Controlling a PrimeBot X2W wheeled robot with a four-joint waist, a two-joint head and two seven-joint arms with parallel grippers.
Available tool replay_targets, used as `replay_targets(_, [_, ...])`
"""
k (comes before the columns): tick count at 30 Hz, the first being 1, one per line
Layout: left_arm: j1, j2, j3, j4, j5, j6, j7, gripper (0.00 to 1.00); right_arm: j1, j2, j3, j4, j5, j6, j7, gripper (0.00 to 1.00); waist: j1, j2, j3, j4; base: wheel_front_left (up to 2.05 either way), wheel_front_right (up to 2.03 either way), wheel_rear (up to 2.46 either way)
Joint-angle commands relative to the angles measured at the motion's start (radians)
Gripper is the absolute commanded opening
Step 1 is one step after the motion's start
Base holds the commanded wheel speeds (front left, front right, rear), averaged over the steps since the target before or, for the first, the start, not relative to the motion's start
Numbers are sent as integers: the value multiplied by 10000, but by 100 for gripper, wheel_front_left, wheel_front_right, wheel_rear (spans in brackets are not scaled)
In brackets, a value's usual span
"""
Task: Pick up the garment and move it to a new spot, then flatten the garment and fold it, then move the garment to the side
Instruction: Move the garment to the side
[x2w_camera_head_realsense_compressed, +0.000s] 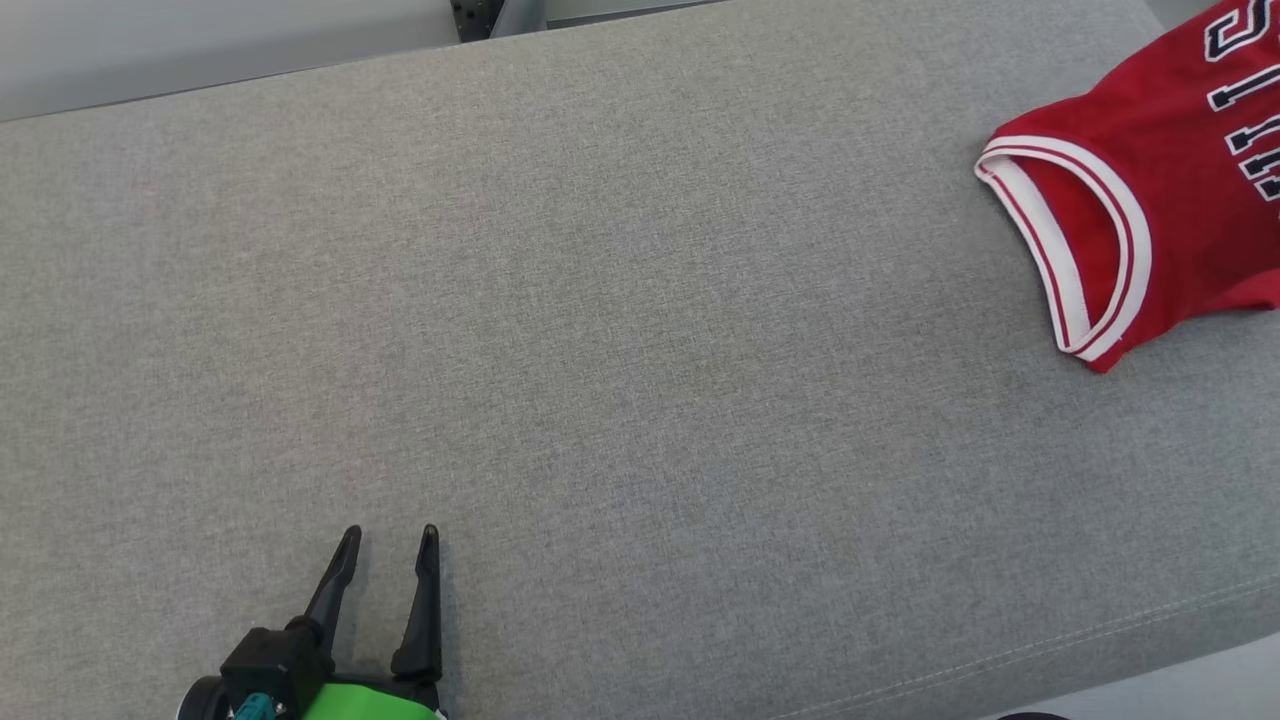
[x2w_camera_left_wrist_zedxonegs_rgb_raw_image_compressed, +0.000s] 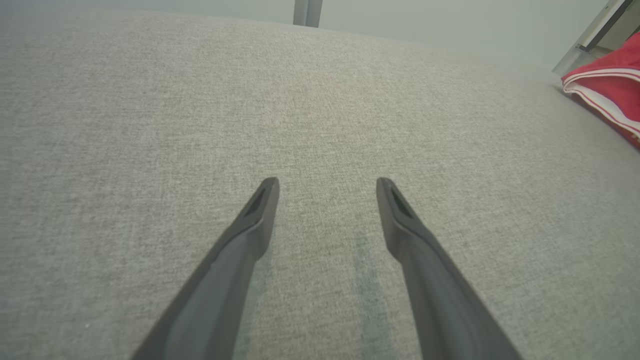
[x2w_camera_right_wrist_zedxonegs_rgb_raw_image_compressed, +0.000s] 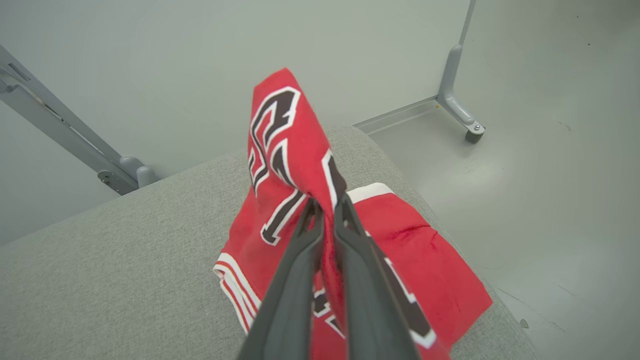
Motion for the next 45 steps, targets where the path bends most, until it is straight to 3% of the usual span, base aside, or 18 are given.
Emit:
replay_targets(1, [68,28,13,20,94,-46,-28,100,-95,-54,-50,87,-70,-1,-71,0,-1,-1,-2,6,0,0,0])
replay_targets(6, [10,28,-26,101,100,-50,-28,100,-104,-316,-215,486,-468,-3,-416,2,-1,-1,-4,85,0,0,0])
replay_targets(7, [-11,28,-44,120,106,-52,-28,100,-107,-338,-247,600,-612,-3,-598,76,-1,-1,-7,111,0,0,0])
replay_targets(8, [-24,28,-58,150,110,-54,-28,100,-84,-287,-313,794,-695,-3,-708,100,-1,-1,-17,144,0,0,0])
replay_targets(13, [68,28,27,157,16,-55,-28,100,-94,-159,-538,1421,-1241,-3,-1571,100,-1,-1,-82,298,0,0,0])
replay_targets(18, [173,28,111,127,-122,39,-28,100,292,-69,-197,941,-1388,-3,-2482,100,-1,-1,-205,390,0,0,0])
replay_targets(28, [616,28,210,-131,-613,260,-28,100,2349,12,724,-1641,-966,-3,-4184,100,-1,-1,-1188,568,0,0,0])
replay_targets(31, [752,28,320,-188,-735,315,-28,100,3577,-317,1074,-2698,-1197,-9,-4490,100,-1,-1,-1644,858,0,0,0])
replay_targets(36, [876,31,706,-274,-862,462,-28,100,5828,-159,963,-4240,-896,-9,-4715,100,-1,-1,-2293,1437,0,0,0])
replay_targets(45, [582,30,848,186,-621,362,-28,100,8695,1860,-587,-5422,-3052,-9,-4916,100,-1,-1,-2778,2089,0,0,0])
